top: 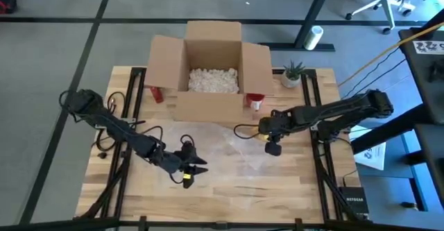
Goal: Wrap mug
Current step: Put the yellow mug on the bubble wrap
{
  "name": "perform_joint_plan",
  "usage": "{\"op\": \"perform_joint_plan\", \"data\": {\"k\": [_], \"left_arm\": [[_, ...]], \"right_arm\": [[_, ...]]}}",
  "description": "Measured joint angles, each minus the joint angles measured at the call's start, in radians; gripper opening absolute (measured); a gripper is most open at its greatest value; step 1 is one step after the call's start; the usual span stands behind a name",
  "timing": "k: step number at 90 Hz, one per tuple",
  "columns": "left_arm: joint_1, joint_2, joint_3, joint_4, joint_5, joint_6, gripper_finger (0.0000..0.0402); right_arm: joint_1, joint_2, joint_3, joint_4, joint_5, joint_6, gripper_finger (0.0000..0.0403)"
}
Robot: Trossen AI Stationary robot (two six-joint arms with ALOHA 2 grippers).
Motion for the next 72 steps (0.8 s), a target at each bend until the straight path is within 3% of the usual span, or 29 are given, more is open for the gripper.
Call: {"op": "perform_joint_plan", "data": {"k": [23, 55, 72], "left_arm": [[-0.058, -0.082, 0.000, -0.163, -0.002, -0.077, 0.0129], [-0.180, -0.083, 0.000, -0.294, -0.098, -0.219, 0.0129], [-0.277, -0.081, 0.000, -0.320, -0.202, -0.290, 0.0129]], "right_arm": [[0.152, 0.089, 0.242, -0.056, 0.031, 0.082, 0.0001], [0.240, 0.588, 0.771, -0.283, 0.058, -0.006, 0.0000], [0.222, 0.760, 0.994, -0.291, 0.077, -0.081, 0.0000]]}}
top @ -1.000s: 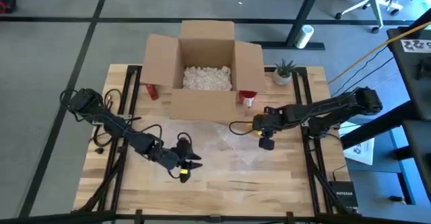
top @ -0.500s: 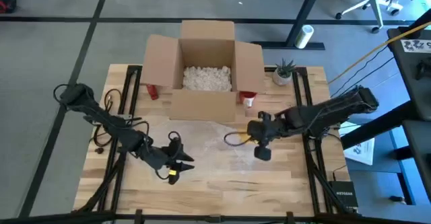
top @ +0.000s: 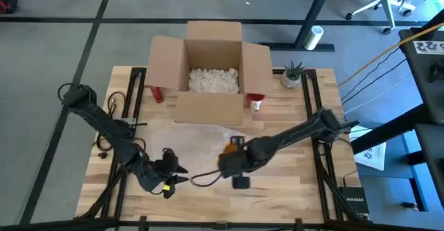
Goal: Wrap mug
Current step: Put the yellow mug on the bubble wrap
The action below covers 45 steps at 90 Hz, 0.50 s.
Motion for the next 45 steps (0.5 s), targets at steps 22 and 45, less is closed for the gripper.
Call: {"op": "perform_joint_plan", "data": {"k": [22, 45], "left_arm": [[-0.105, 0.044, 0.000, -0.018, -0.107, -0.106, 0.0129], [-0.138, 0.096, 0.000, -0.021, -0.120, -0.167, 0.0129]], "right_arm": [[-0.049, 0.093, 0.092, 0.082, -0.031, -0.008, 0.0000], [-0.074, 0.153, 0.092, 0.117, -0.065, -0.030, 0.0000]]}}
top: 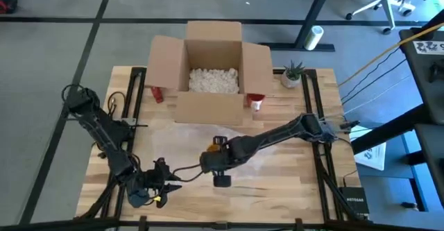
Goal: Wrap mug
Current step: Put the yellow mug on the bubble wrap, then wrap the yellow mug with bubble wrap
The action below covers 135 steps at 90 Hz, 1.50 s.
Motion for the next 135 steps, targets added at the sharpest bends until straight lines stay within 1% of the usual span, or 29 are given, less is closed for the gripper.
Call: {"op": "perform_joint_plan", "data": {"k": [15, 41, 48, 69, 85, 111, 135], "left_arm": [[0.000, 0.012, 0.000, 0.000, -0.003, -0.011, 0.0129], [0.000, 0.012, 0.000, 0.002, -0.003, -0.016, 0.0129], [0.000, 0.012, 0.000, 0.003, -0.003, -0.016, 0.0129], [0.000, 0.012, 0.000, 0.004, -0.003, -0.016, 0.0129], [-0.004, 0.012, 0.000, 0.003, -0.003, -0.016, 0.0129], [-0.005, 0.012, 0.000, 0.002, -0.003, -0.016, 0.0129], [-0.005, 0.012, 0.000, -0.019, -0.003, -0.017, 0.0129]], "right_arm": [[-0.009, -0.001, -0.012, 0.047, 0.002, -0.002, 0.0000], [-0.010, 0.016, -0.017, 0.027, -0.031, -0.001, 0.0005], [-0.010, 0.026, -0.016, 0.044, -0.038, -0.004, 0.0019], [-0.011, 0.046, -0.016, 0.042, -0.042, -0.004, 0.0081], [-0.010, 0.049, -0.010, 0.037, -0.060, -0.004, 0.0103], [-0.009, 0.049, 0.067, 0.026, -0.110, 0.001, 0.0106], [-0.009, 0.049, 0.199, -0.112, -0.103, -0.006, 0.0106]]}}
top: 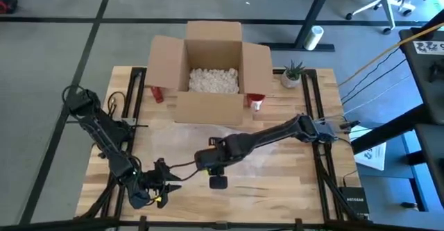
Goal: Wrap mug
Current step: Wrap the yellow mug with bubble wrap
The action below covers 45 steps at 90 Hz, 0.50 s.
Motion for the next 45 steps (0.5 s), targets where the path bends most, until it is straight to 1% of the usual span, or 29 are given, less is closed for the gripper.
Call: {"op": "perform_joint_plan", "data": {"k": [5, 10, 14, 21, 25, 38, 45], "left_arm": [[0.000, 0.000, 0.000, -0.005, 0.000, -0.003, 0.0129], [0.000, 0.000, 0.000, -0.004, 0.000, -0.005, 0.0129], [-0.001, 0.000, 0.000, -0.004, 0.000, -0.006, 0.0129], [-0.001, 0.000, 0.000, -0.003, 0.000, -0.007, 0.0129], [-0.001, 0.000, 0.000, -0.003, 0.000, -0.006, 0.0129], [-0.001, 0.000, 0.000, -0.003, 0.000, -0.007, 0.0129], [-0.006, 0.000, 0.000, -0.002, 0.000, -0.007, 0.0129]], "right_arm": [[0.000, 0.000, 0.027, -0.046, 0.000, -0.001, 0.0102], [0.000, -0.001, 0.043, -0.072, 0.001, -0.003, 0.0088], [0.001, -0.002, 0.055, -0.100, 0.001, -0.011, 0.0070], [0.007, -0.002, 0.079, -0.156, 0.002, -0.019, 0.0025], [0.009, -0.007, 0.087, -0.169, 0.005, -0.024, 0.0010], [0.038, -0.049, 0.090, -0.228, 0.074, -0.019, 0.0017], [0.063, -0.067, 0.090, -0.280, 0.126, 0.005, 0.0008]]}}
